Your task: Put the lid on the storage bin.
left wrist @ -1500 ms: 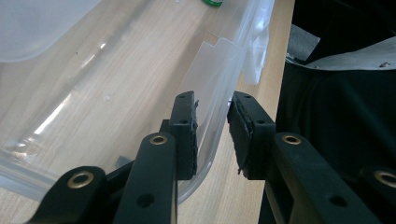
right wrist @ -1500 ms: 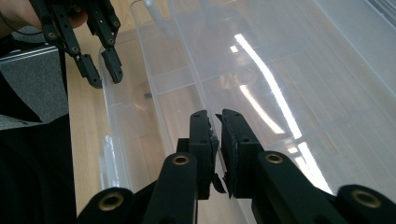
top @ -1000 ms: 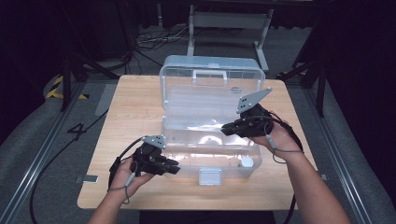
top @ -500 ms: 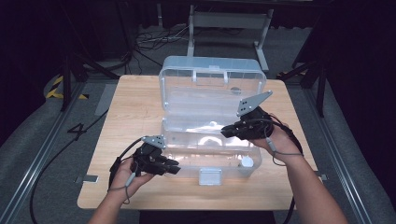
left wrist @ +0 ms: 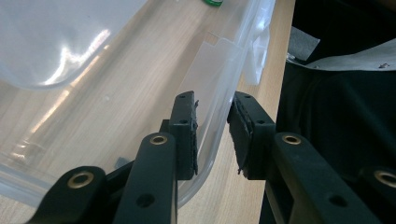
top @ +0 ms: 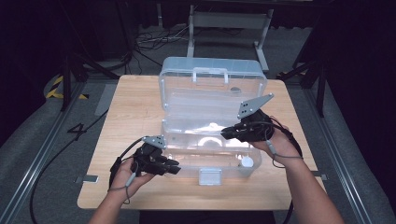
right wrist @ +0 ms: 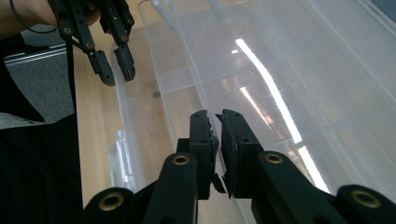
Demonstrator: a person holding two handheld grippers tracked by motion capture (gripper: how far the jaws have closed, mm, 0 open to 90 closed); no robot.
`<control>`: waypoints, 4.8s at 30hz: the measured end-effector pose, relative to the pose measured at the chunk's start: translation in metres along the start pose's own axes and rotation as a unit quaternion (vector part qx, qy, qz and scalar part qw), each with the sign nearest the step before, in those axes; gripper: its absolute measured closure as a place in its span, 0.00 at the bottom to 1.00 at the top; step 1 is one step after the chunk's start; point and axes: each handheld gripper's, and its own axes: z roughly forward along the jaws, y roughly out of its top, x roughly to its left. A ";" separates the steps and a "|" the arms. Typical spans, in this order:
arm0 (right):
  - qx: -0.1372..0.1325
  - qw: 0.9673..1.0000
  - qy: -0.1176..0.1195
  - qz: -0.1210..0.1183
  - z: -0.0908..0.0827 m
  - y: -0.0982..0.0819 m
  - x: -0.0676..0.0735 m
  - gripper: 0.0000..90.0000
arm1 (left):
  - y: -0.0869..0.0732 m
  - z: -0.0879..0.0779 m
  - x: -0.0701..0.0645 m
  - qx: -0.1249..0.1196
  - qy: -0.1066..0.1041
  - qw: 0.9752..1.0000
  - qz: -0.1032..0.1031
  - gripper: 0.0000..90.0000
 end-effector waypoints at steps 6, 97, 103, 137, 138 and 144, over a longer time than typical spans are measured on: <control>-0.005 1.000 0.001 0.004 0.000 -0.003 0.002 0.92 | 0.000 0.000 0.000 0.000 0.000 1.000 0.000 0.79; -0.011 1.000 -0.004 0.001 0.005 -0.013 0.015 0.91 | 0.056 -0.100 0.005 -0.178 0.101 0.978 -0.036 0.87; -0.011 1.000 -0.007 -0.003 0.005 -0.014 0.016 0.91 | 0.055 -0.099 0.008 -0.202 0.128 0.970 -0.052 0.89; -0.002 1.000 -0.005 -0.010 0.007 -0.019 0.023 0.89 | 0.067 -0.096 0.010 -0.222 0.173 0.958 -0.063 1.00; -0.002 1.000 -0.005 -0.010 0.007 -0.019 0.023 0.89 | 0.067 -0.096 0.010 -0.222 0.173 0.958 -0.063 1.00; -0.013 1.000 -0.015 -0.013 0.002 -0.019 0.024 0.86 | 0.065 -0.096 0.009 -0.221 0.172 0.958 -0.061 1.00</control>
